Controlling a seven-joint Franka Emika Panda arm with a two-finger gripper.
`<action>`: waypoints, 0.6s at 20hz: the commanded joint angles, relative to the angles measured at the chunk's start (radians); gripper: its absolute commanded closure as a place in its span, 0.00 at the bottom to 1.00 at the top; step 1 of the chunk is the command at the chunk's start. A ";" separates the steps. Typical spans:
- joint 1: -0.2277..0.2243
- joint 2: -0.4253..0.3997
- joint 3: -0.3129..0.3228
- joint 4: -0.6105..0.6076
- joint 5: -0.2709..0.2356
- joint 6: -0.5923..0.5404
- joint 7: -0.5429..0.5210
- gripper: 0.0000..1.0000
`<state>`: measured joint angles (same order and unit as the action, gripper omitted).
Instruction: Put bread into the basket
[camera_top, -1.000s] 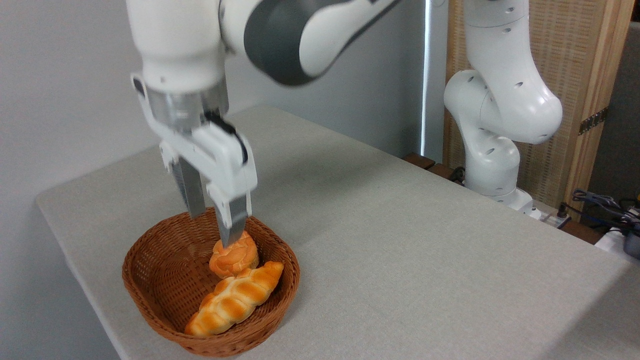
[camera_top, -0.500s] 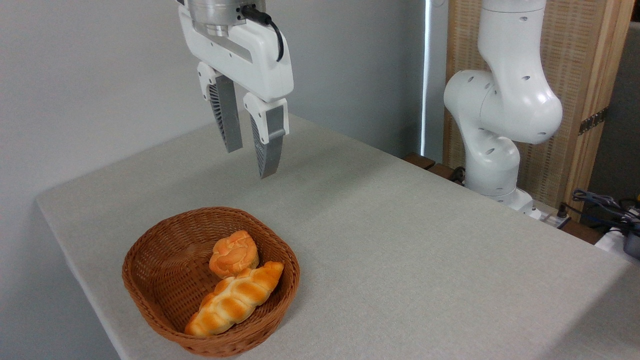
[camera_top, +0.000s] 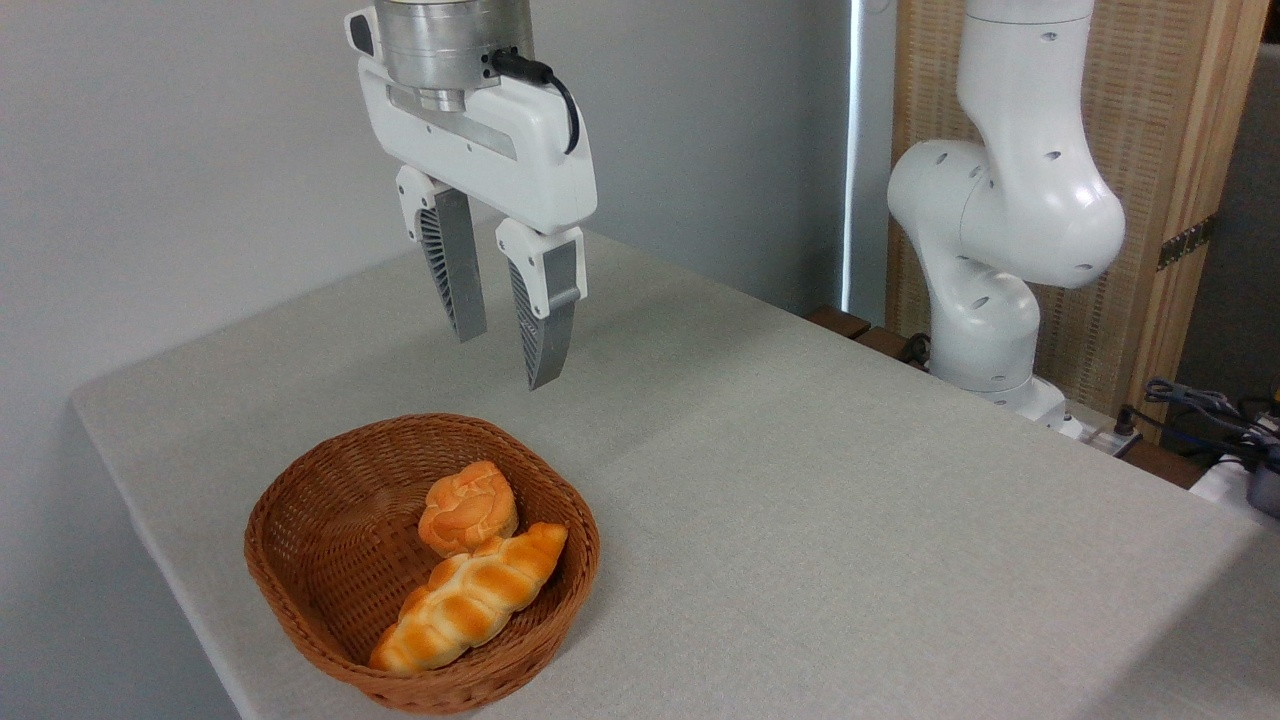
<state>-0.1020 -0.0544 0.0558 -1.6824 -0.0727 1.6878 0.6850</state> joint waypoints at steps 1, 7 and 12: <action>0.004 -0.021 -0.008 -0.020 0.022 0.009 -0.033 0.00; 0.005 -0.018 -0.025 -0.016 0.064 0.007 -0.079 0.00; 0.005 -0.018 -0.025 -0.016 0.064 0.006 -0.074 0.00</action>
<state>-0.1017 -0.0545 0.0367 -1.6826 -0.0263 1.6878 0.6223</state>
